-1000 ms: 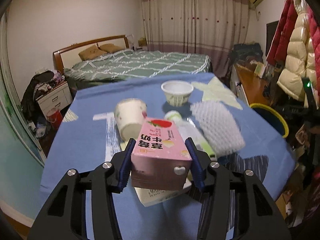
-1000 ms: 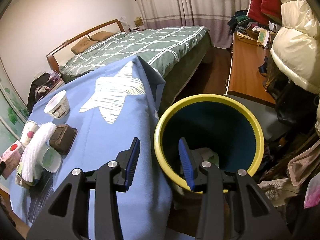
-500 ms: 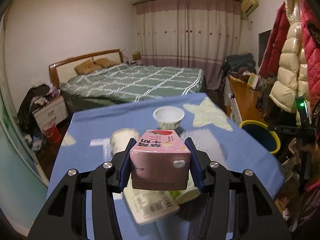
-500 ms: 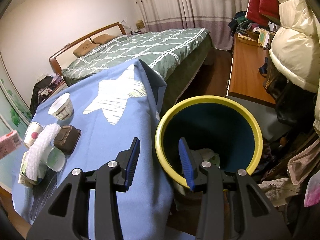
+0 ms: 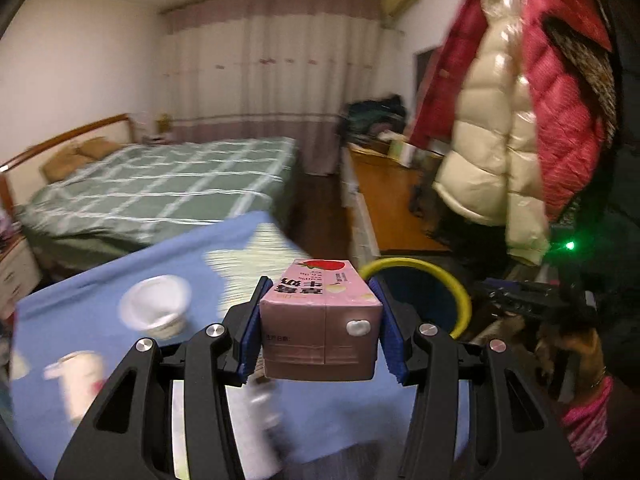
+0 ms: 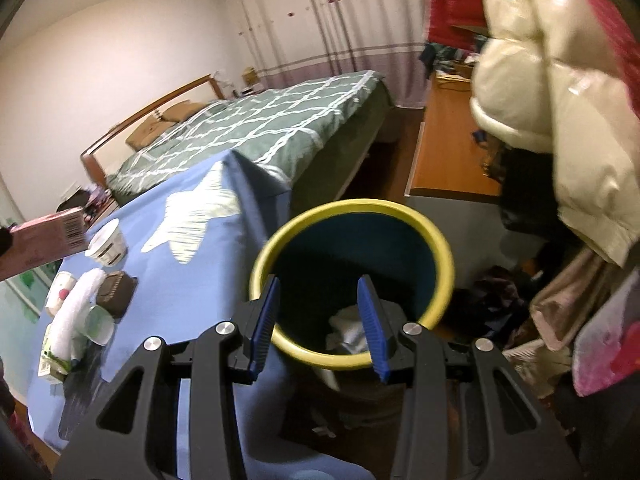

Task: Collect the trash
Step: 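Carry the milk carton over the bin and release it with the left gripper, then grasp the white foam net with the right gripper and lift it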

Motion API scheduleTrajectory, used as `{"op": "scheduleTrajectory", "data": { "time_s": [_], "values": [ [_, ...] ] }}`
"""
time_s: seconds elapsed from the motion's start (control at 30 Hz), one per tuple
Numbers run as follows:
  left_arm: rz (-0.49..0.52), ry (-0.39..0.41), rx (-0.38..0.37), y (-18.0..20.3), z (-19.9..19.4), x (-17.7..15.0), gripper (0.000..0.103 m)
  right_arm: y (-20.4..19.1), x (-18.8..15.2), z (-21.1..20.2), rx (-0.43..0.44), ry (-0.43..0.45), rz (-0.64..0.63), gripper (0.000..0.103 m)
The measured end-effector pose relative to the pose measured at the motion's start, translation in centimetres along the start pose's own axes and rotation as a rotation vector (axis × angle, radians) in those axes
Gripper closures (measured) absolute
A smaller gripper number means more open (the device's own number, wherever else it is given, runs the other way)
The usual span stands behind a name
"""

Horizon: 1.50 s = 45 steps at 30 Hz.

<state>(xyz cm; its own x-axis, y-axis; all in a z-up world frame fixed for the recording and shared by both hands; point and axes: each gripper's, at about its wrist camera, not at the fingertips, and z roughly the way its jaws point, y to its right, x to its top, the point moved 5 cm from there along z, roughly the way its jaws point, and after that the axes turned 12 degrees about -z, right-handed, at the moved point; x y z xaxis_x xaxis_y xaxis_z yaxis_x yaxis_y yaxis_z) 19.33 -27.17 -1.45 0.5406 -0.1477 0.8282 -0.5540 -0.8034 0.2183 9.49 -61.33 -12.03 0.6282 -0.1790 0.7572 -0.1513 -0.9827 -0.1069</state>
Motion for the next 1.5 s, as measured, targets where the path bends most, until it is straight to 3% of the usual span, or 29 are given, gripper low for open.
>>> {"op": "scheduleTrajectory", "data": {
  "time_s": [0.23,0.53,0.57,0.6,0.7,0.83,0.87,0.93,1.03,1.23,1.33,1.5],
  "values": [
    [0.083,-0.131,-0.096,8.7,10.0,-0.6,0.053,3.5,-2.0,-0.9,-0.041,0.002,0.052,0.064],
    [0.103,-0.242,-0.08,13.3,20.7,-3.1,0.053,6.6,-4.3,-0.9,-0.053,-0.015,0.115,0.064],
    [0.099,-0.242,-0.071,13.4,21.5,-3.3,0.051,6.8,-4.4,-0.8,-0.052,-0.017,0.122,0.064],
    [0.091,-0.236,-0.06,13.4,22.0,-3.4,0.038,7.0,-4.6,-0.8,-0.052,-0.019,0.127,0.064],
    [0.056,-0.215,-0.056,13.0,21.8,-3.0,0.034,7.3,-4.7,-0.7,-0.047,-0.02,0.132,0.064],
    [0.038,-0.154,-0.049,11.3,18.2,-1.8,0.032,6.9,-4.8,-0.3,-0.032,-0.023,0.126,0.064],
    [0.025,-0.132,-0.051,10.6,16.7,-1.4,0.029,6.7,-4.8,-0.2,-0.027,-0.024,0.124,0.064],
    [0.002,-0.093,-0.043,9.2,13.8,-0.8,0.014,6.2,-4.7,0.1,-0.015,-0.03,0.115,0.064],
    [-0.024,-0.019,-0.019,6.3,8.5,0.0,0.01,4.9,-4.6,0.6,0.002,-0.04,0.097,0.064],
    [-0.074,0.098,0.15,-1.6,-1.6,-0.5,0.005,0.8,-3.5,1.1,0.044,-0.045,0.033,0.064],
    [-0.133,0.137,0.272,-6.8,-6.4,-1.8,0.005,-2.3,-2.7,1.5,0.075,-0.051,-0.016,0.064],
    [-0.24,0.183,0.412,-13.7,-11.9,-4.3,0.005,-8.0,-1.2,2.2,0.145,-0.06,-0.109,0.064]
  ]
}}
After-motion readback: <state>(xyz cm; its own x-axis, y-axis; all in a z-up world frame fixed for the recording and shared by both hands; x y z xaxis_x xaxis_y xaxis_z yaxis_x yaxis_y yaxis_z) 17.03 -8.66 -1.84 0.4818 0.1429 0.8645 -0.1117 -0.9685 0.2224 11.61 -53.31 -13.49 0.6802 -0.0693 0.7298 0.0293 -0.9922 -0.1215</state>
